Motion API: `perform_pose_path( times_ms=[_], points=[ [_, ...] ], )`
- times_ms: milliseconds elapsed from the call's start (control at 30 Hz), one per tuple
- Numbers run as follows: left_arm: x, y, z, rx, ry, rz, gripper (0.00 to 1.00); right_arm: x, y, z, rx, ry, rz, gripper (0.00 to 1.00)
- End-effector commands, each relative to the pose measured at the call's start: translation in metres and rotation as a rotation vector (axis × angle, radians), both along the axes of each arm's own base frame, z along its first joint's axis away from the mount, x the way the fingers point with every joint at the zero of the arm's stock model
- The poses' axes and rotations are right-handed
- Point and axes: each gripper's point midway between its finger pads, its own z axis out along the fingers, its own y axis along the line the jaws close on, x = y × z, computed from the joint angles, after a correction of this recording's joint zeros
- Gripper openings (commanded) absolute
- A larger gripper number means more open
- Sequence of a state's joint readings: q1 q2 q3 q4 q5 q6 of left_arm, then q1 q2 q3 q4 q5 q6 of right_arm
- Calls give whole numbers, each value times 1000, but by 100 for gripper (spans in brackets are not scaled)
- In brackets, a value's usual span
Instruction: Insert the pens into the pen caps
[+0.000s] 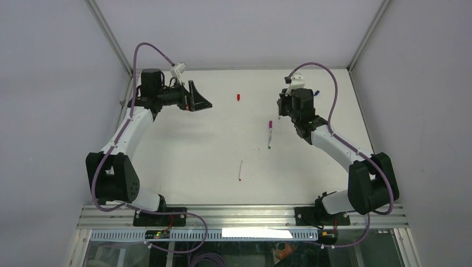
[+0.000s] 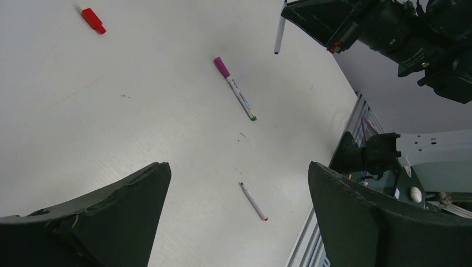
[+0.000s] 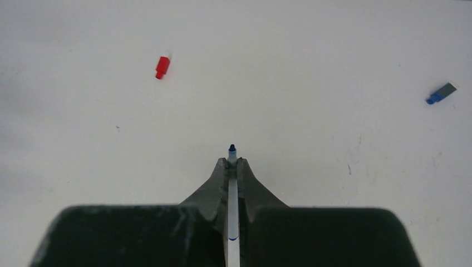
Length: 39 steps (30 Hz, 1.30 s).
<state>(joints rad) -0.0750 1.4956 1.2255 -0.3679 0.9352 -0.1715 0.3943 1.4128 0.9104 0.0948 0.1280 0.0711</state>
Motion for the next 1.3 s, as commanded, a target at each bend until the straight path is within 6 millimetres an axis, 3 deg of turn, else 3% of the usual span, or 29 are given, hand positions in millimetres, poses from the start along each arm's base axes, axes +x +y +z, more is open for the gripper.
perform_pose_path(
  times_ms=[0, 233, 367, 633, 967, 1267],
  points=[
    [-9, -14, 26, 48, -112, 0, 99, -2, 28, 50, 158, -166, 90, 0],
    [-12, -41, 35, 34, -128, -31, 99, -9, 75, 95, 335, -277, 266, 0],
    [-10, -62, 46, 22, -149, -58, 93, -9, 94, 110, 383, -340, 276, 0],
    [11, -112, 40, 71, -183, -49, 85, -20, 135, 141, 477, -397, 364, 0],
    [15, -136, 21, 73, -178, -50, 77, -29, 143, 168, 520, -462, 389, 0],
    [14, -142, 31, 18, -236, -45, 73, -33, 151, 175, 544, -461, 420, 0]
  ],
)
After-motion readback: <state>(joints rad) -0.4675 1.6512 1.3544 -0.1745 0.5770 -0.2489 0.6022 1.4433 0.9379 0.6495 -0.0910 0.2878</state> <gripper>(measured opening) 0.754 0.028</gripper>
